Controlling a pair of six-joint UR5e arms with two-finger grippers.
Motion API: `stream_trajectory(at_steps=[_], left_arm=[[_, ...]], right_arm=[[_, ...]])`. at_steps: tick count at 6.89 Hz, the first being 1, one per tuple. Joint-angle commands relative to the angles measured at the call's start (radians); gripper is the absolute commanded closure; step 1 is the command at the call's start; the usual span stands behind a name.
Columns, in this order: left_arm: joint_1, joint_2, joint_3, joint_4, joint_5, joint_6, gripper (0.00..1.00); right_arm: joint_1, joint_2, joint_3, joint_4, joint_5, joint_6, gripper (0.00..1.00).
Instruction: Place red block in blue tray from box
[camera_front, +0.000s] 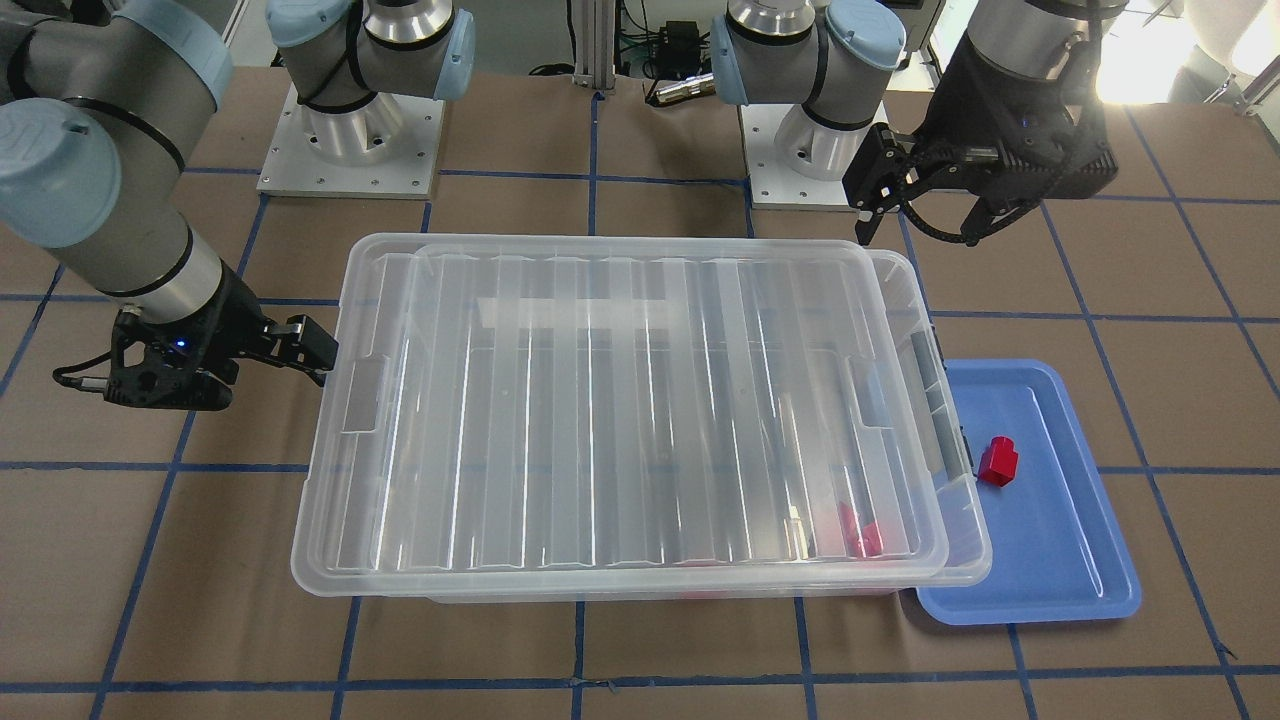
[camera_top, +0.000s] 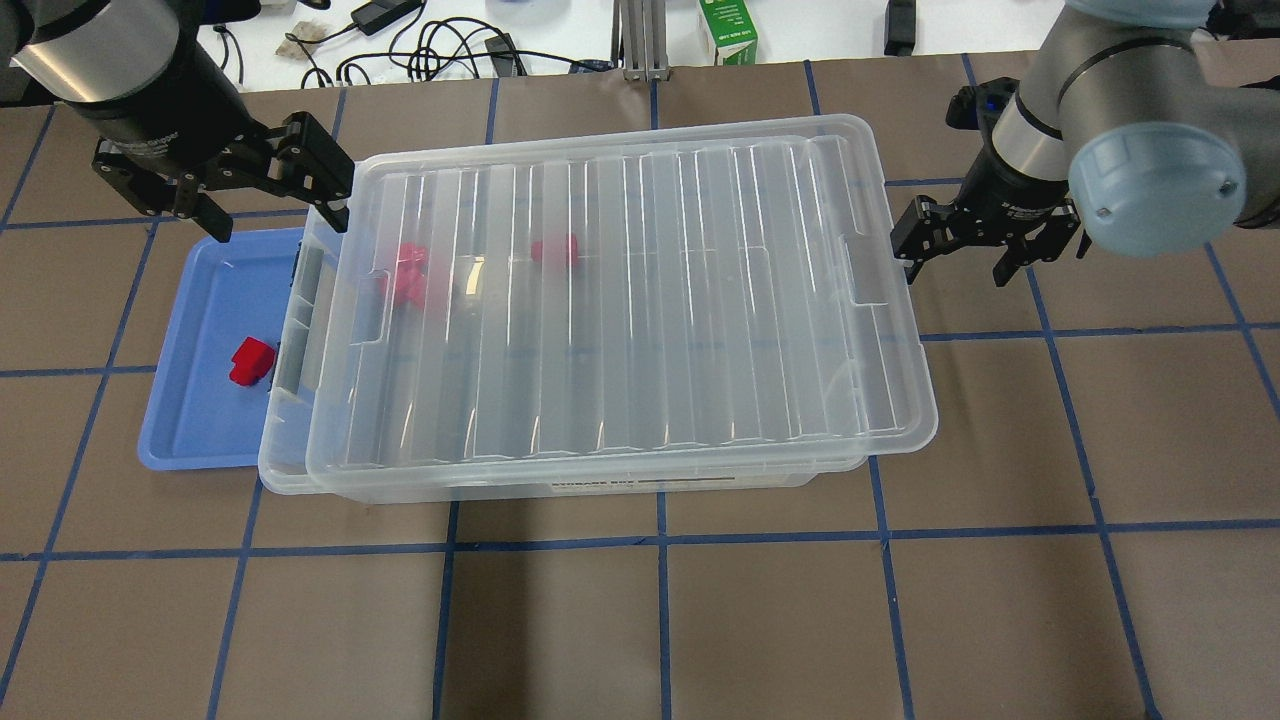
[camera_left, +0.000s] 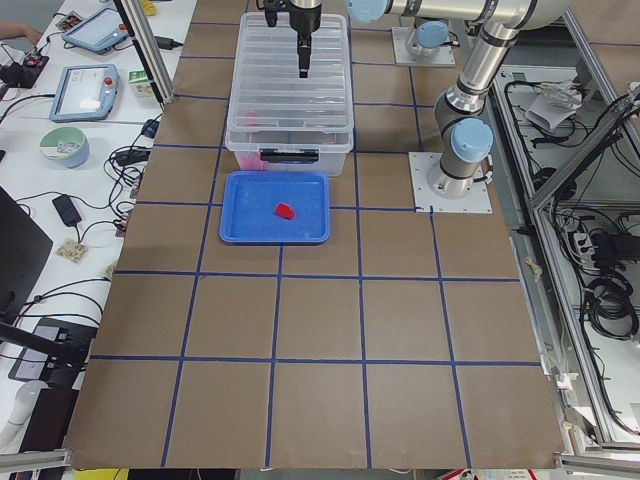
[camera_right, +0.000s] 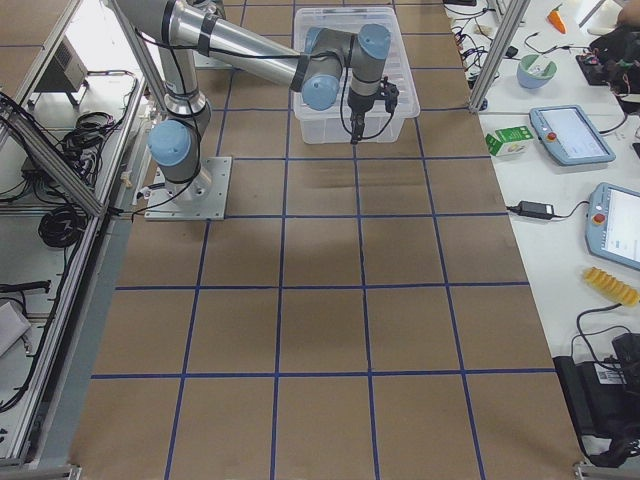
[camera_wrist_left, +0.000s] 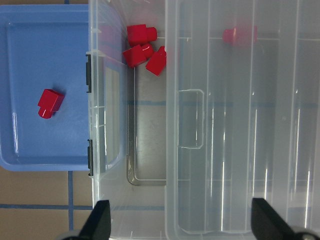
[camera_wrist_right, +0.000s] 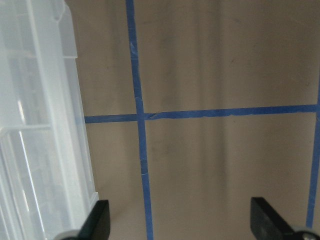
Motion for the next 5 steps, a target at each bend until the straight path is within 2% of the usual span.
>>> stream_trajectory(at_steps=[1,3,4,5], left_arm=[[-0.001,-0.001,0.003,0.001,0.003,0.008,0.0],[-0.001,-0.001,0.006,0.001,-0.005,0.006,0.0],[-0.001,0.0,0.006,0.001,-0.005,0.006,0.0],[-0.001,-0.001,0.006,0.001,-0.008,0.001,0.0]], right_arm=[[0.03,0.001,-0.001,-0.016,-0.002,0.031,0.01],[0.03,-0.01,-0.057,-0.016,-0.019,0.016,0.01],[0.036,-0.037,-0.129,0.016,-0.027,0.022,0.0],[0.08,-0.073,-0.202,0.118,-0.025,0.042,0.0]])
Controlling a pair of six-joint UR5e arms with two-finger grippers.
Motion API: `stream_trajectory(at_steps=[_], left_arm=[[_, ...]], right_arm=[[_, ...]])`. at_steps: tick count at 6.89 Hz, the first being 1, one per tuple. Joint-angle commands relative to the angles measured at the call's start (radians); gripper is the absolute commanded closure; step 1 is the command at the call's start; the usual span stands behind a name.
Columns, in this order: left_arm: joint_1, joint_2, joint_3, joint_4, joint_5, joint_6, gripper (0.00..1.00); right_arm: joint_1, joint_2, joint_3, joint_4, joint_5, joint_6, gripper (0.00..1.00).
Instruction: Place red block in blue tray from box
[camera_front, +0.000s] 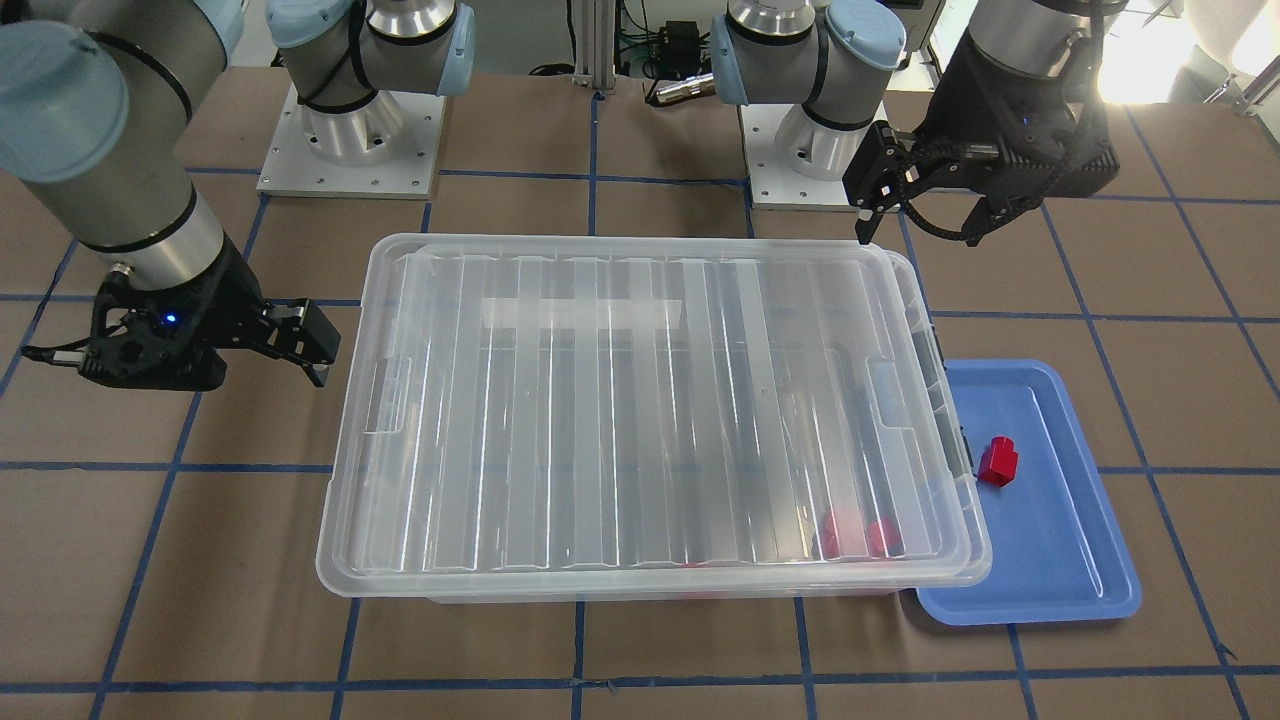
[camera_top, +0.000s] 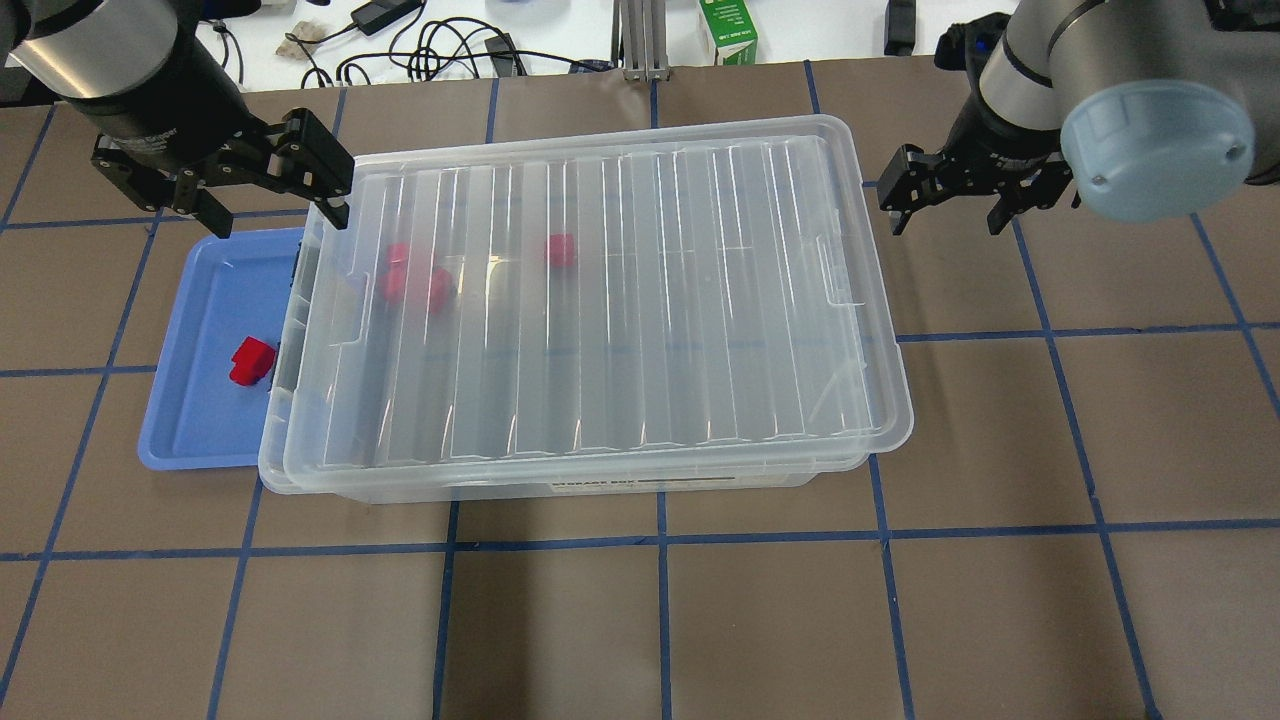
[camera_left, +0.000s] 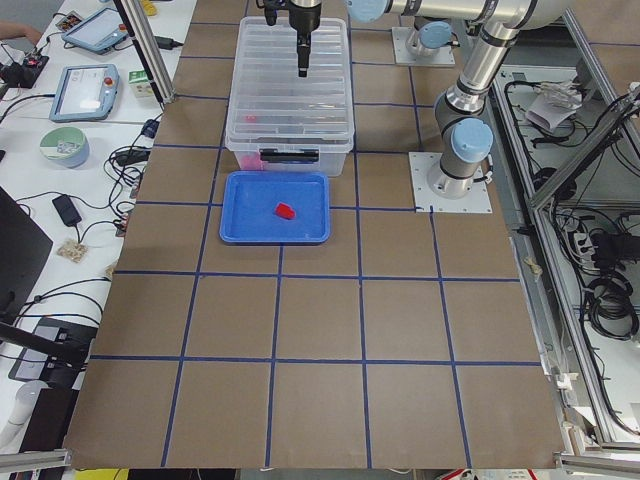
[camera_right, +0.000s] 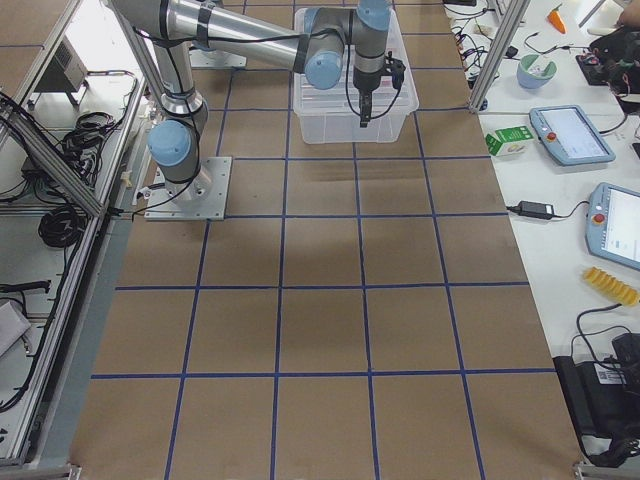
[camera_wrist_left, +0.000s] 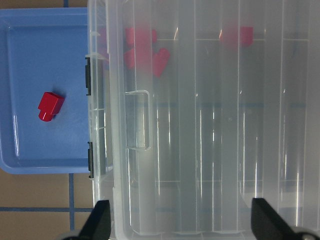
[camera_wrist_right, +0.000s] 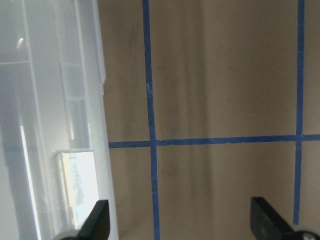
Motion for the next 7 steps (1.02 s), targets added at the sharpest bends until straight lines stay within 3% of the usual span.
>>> stream_trajectory(at_steps=[1,3,7], left_arm=[[0.0,-0.001,-0.002,0.0,-0.001,-0.004,0.0],[0.0,-0.001,-0.003,0.0,-0.004,-0.004,0.0],[-0.003,-0.005,-0.004,-0.002,0.006,-0.004,0.0]], right_arm=[[0.112,-0.062,-0.147,0.166,-0.014,0.095,0.0],[0.165,-0.067,-0.201,0.289,-0.02,0.16,0.0],[0.164,-0.067,-0.195,0.292,-0.022,0.155,0.0]])
